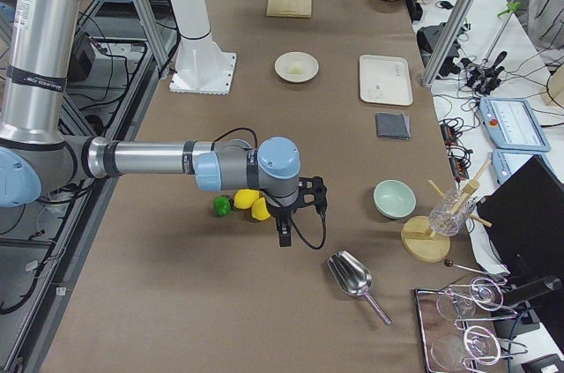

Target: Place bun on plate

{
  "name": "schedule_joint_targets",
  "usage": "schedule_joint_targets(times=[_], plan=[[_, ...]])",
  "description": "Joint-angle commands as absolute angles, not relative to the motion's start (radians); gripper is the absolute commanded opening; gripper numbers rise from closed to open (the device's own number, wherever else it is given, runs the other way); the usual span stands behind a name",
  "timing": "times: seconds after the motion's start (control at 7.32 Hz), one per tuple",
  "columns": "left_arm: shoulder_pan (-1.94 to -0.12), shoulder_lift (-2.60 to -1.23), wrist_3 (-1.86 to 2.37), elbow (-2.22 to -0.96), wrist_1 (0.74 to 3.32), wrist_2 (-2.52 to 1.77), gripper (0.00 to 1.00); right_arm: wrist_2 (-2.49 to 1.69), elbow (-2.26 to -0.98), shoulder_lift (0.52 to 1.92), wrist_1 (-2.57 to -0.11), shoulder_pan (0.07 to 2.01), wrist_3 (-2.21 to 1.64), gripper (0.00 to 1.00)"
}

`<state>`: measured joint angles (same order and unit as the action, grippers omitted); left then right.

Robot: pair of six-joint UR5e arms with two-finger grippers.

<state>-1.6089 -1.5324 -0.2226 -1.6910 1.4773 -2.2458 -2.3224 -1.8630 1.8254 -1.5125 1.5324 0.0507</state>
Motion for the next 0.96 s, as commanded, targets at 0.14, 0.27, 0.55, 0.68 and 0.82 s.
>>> schedule_joint_targets(times=[0.14, 0.27, 0.55, 0.68, 0.82], plan=[[-1.608, -1.532, -0.222, -1.694, 1.477, -2.246, 0.97, -2.324, -1.862, 1.825, -1.513, 1.532, 0.051, 1.00], [-1.608, -1.532, -0.222, -1.698, 1.476, -2.246, 0.97, -2.324, -1.862, 1.825, -1.513, 1.532, 0.051, 1.00], [-1.608, -1.532, -0.222, -1.703, 1.474, -2.246, 0.97, -2.325, -1.862, 1.825, -1.513, 1.532, 0.051, 1.00], [-1.608, -1.532, -0.224, -1.703, 1.474, -2.246, 0.97, -2.324, -1.861, 1.825, -1.513, 1.532, 0.051, 1.00], [-1.608, -1.532, -0.222, -1.703, 1.474, -2.246, 0.98, -2.324, -1.861, 1.825, -1.513, 1.532, 0.051, 1.00]])
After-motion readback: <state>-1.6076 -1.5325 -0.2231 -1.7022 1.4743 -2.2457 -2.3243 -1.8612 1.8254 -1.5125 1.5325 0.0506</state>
